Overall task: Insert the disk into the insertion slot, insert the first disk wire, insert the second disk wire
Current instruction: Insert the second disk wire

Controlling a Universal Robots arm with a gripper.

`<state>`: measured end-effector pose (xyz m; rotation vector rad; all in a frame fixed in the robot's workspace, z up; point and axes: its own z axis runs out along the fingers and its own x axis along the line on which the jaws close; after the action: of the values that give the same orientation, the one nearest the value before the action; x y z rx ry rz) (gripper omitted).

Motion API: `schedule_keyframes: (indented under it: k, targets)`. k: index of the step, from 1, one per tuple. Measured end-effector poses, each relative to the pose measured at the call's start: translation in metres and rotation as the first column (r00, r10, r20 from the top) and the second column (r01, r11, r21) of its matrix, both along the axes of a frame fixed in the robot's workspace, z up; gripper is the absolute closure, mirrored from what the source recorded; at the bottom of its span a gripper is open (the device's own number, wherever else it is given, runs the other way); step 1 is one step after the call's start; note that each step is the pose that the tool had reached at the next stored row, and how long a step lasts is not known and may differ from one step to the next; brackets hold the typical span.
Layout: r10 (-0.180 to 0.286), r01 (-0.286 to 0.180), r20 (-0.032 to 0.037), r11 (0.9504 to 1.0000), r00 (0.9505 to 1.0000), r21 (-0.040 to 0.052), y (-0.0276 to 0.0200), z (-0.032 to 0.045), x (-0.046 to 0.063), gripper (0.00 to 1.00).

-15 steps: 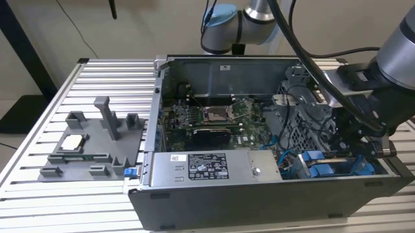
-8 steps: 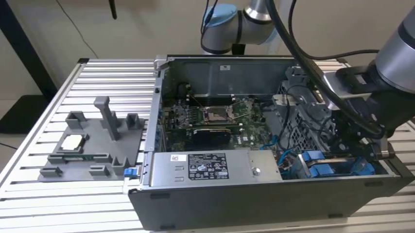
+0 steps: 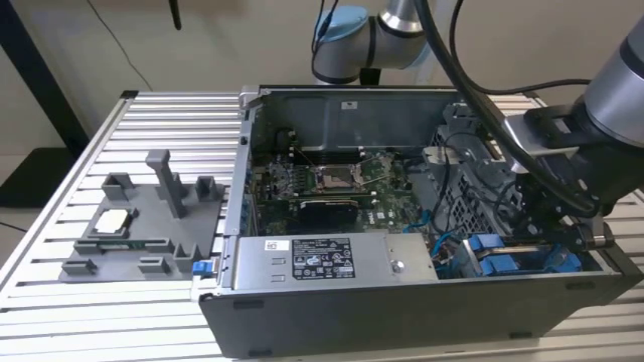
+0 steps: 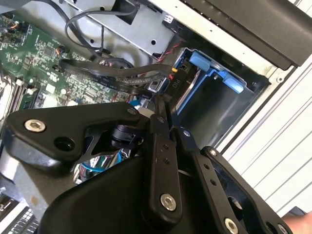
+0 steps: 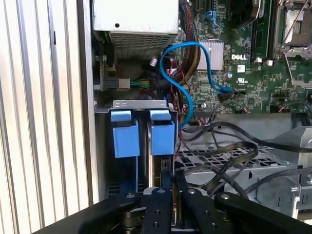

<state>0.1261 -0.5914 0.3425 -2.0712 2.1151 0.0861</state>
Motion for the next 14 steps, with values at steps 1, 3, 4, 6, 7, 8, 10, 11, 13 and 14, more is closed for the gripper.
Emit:
schedule_keyframes:
  k: [1, 3, 4, 6, 7, 8, 10, 11, 13, 14]
  targets:
    - [0.000, 0.000, 0.0000, 1.0000, 1.0000, 0.0000, 0.0000, 0.0000, 0.000, 0.85]
    - [0.000, 0.000, 0.0001, 1.0000, 1.0000, 0.0034, -0.0001, 0.0009, 0.000, 0.85]
    - [0.000, 0.000, 0.0002, 1.0000, 1.0000, 0.0081, 0.0000, 0.0024, 0.000, 0.85]
    - [0.000, 0.000, 0.0000, 0.9999, 1.0000, 0.0141, -0.0001, 0.0077, -0.001, 0.85]
    - [0.000, 0.000, 0.0000, 0.9999, 1.0000, 0.0145, -0.0001, 0.0109, -0.001, 0.85]
    - [0.000, 0.000, 0.0000, 0.9999, 1.0000, 0.0145, -0.0002, 0.0128, -0.001, 0.85]
    - [0.000, 0.000, 0.0000, 0.9999, 1.0000, 0.0155, -0.0004, 0.0133, -0.002, 0.85]
    - [0.000, 0.000, 0.0000, 0.9998, 1.0000, 0.0222, -0.0004, 0.0135, -0.003, 0.85]
    - [0.000, 0.000, 0.0000, 0.9983, 1.0000, 0.0576, -0.0003, 0.0136, -0.003, 0.85]
    - [0.000, 0.000, 0.0000, 0.9972, 1.0000, 0.0748, -0.0004, 0.0136, -0.003, 0.85]
